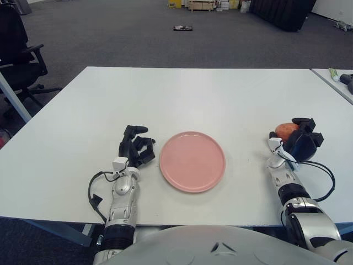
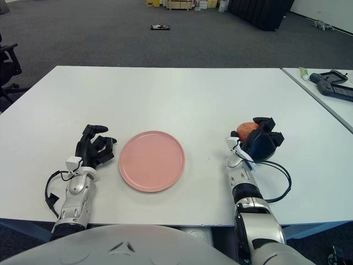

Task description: Put the apple into the plate.

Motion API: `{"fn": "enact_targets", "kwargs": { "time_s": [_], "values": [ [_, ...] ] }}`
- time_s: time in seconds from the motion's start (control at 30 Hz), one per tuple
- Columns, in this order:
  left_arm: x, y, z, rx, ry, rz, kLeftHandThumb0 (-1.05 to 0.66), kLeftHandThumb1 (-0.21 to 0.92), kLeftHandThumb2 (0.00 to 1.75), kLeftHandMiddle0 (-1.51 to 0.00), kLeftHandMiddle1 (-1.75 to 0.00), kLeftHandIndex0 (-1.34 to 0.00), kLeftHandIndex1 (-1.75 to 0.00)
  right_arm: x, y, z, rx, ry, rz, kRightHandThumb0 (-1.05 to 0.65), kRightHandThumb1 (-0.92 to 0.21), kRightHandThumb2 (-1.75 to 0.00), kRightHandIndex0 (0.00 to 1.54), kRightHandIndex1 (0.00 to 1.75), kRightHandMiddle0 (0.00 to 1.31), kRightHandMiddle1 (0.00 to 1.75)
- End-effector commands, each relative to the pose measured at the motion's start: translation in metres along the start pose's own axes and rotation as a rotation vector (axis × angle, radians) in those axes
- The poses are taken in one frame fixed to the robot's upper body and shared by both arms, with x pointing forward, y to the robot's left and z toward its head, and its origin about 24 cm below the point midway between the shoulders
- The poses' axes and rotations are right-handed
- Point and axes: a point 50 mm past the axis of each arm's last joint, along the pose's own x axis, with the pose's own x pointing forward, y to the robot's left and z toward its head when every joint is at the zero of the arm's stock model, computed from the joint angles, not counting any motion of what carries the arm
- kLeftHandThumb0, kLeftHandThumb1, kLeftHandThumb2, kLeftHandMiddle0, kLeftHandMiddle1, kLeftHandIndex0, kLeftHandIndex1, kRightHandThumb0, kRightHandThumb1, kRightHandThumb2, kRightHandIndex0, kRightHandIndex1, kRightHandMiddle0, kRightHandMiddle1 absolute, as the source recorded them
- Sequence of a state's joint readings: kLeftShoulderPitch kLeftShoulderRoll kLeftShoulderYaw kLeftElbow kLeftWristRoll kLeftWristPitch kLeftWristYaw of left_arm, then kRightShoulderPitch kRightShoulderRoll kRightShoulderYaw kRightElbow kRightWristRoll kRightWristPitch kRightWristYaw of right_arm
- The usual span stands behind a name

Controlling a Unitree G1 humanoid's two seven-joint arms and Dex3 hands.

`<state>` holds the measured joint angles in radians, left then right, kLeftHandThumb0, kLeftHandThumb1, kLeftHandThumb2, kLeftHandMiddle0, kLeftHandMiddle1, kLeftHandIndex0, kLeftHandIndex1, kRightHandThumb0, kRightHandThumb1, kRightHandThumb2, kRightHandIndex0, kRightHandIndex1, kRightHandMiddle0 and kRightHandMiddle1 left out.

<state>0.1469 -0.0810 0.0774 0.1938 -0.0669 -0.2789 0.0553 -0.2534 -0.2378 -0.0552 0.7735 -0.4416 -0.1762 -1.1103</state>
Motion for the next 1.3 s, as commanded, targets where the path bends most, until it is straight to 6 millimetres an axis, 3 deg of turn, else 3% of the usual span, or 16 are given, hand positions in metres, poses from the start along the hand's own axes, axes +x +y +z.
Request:
{"fn": "enact_targets", "kwargs": {
  "time_s": [0.0, 0.4, 0.73, 0.9, 1.27],
  "values": [
    [-0.002, 0.001, -0.009, 0.008, 0.053, 0.011, -0.01, 0.41, 1.12, -0.64, -1.46, -0.39, -1.75, 0.004, -0.004, 0.021, 0.112, -0.061, -0.061, 0.00, -0.04, -1.63, 0.83, 1.71, 0.58, 1.75],
    [-0.002, 0.002, -0.009, 0.007, 0.055, 0.007, -0.01, 0.43, 1.10, -0.63, -1.44, -0.40, -1.75, -0.008, -0.016, 0.041, 0.226, -0.211, -0.063, 0.00, -0.04, -1.63, 0.84, 1.71, 0.59, 1.75],
    [-0.002, 0.002, -0.011, 0.009, 0.057, 0.005, -0.01, 0.43, 1.09, -0.64, -1.43, -0.38, -1.75, -0.027, -0.026, 0.072, 0.357, -0.361, -0.024, 0.00, -0.04, -1.63, 0.84, 1.70, 0.58, 1.75],
    [-0.002, 0.001, -0.012, 0.014, 0.061, 0.003, -0.01, 0.43, 1.10, -0.65, -1.43, -0.38, -1.75, -0.045, -0.029, 0.103, 0.445, -0.429, 0.019, 0.00, -0.04, -1.62, 0.84, 1.69, 0.58, 1.75],
    [-0.002, 0.000, -0.014, 0.027, 0.070, -0.004, -0.01, 0.38, 1.15, -0.67, -1.44, -0.41, -1.75, -0.088, -0.030, 0.132, 0.576, -0.605, 0.213, 0.00, -0.02, -1.64, 0.86, 1.67, 0.61, 1.75]
  ]
}}
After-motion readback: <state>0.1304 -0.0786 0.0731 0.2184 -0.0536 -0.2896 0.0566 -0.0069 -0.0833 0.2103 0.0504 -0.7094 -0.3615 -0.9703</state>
